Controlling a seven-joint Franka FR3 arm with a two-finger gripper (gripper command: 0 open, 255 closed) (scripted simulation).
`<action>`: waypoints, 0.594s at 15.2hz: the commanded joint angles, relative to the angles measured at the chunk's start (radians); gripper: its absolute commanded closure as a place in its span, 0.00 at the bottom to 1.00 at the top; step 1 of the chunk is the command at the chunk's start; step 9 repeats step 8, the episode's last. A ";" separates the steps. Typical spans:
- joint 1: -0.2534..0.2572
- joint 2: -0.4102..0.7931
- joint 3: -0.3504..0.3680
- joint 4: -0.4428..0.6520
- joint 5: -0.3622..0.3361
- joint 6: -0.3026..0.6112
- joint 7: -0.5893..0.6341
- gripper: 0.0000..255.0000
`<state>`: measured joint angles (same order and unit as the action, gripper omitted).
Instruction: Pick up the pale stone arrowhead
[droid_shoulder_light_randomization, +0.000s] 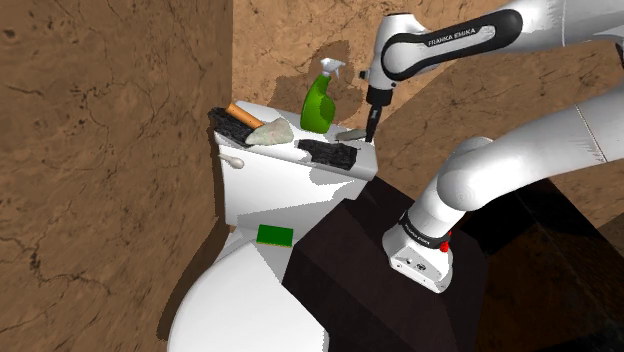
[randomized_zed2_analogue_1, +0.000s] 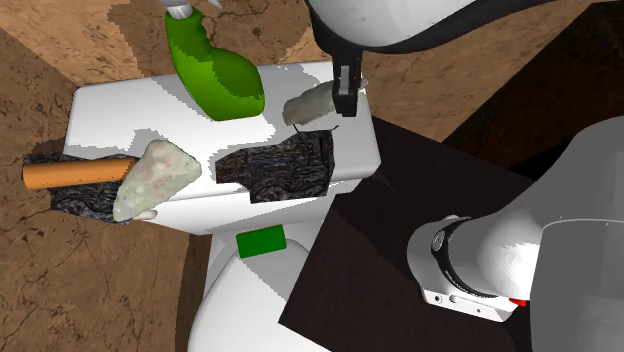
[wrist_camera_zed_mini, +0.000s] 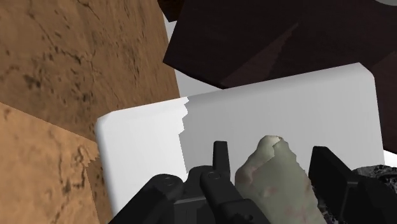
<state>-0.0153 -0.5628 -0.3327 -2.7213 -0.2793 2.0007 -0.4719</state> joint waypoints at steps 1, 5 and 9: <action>0.002 -0.013 0.007 0.018 0.006 -0.031 0.000 1.00; 0.004 -0.041 0.018 0.055 0.014 -0.096 -0.004 1.00; 0.004 -0.048 0.021 0.066 0.017 -0.114 -0.005 1.00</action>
